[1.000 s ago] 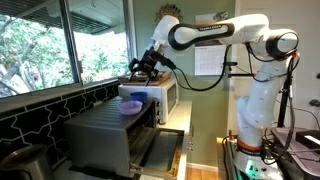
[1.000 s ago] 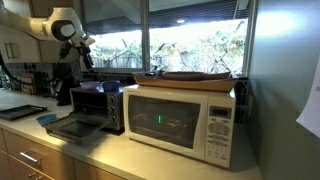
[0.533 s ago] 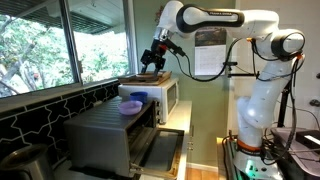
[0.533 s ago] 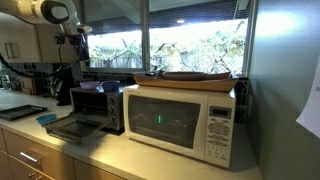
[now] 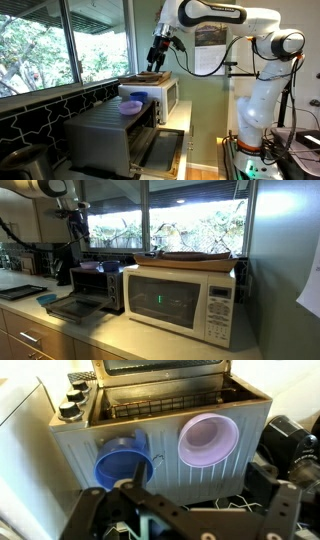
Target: Pour the contents in the container in the oven into the blue bowl
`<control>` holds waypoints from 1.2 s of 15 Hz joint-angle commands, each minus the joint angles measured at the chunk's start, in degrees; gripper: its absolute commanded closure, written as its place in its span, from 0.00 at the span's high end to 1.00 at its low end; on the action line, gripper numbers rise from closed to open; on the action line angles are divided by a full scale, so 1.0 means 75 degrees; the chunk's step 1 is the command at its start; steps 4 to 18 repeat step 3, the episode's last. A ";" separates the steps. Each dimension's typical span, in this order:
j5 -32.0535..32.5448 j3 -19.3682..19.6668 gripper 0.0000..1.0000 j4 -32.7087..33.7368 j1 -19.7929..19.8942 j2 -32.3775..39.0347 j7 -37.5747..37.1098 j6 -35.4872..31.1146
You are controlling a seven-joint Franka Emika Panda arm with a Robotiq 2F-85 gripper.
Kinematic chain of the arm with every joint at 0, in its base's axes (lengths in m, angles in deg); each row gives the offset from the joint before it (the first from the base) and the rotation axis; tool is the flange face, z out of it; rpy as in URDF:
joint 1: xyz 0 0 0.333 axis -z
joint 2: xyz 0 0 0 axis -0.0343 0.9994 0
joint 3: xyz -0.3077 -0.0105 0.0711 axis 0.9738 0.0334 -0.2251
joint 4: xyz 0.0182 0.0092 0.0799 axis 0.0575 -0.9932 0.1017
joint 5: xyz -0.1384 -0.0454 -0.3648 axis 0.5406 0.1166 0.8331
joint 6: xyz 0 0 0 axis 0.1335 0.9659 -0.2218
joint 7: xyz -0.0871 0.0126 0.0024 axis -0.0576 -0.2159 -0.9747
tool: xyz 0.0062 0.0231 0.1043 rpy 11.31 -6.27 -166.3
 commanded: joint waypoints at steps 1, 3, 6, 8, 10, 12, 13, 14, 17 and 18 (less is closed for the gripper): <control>-0.0019 -0.0041 1.00 0.0030 0.0055 0.0020 0.0014 0.0023; -0.0019 -0.0041 1.00 0.0030 0.0055 0.0029 0.0014 0.0023; -0.0019 -0.0041 1.00 0.0030 0.0055 0.0029 0.0014 0.0023; -0.0019 -0.0041 1.00 0.0030 0.0055 0.0029 0.0014 0.0023; -0.0019 -0.0041 1.00 0.0030 0.0055 0.0029 0.0014 0.0023; -0.0019 -0.0041 1.00 0.0030 0.0055 0.0029 0.0014 0.0023; -0.0019 -0.0041 1.00 0.0030 0.0055 0.0029 0.0014 0.0023; -0.0019 -0.0041 1.00 0.0030 0.0055 0.0029 0.0014 0.0023; -0.0019 -0.0041 1.00 0.0030 0.0055 0.0029 0.0014 0.0023; -0.0019 -0.0041 1.00 0.0030 0.0055 0.0029 0.0014 0.0023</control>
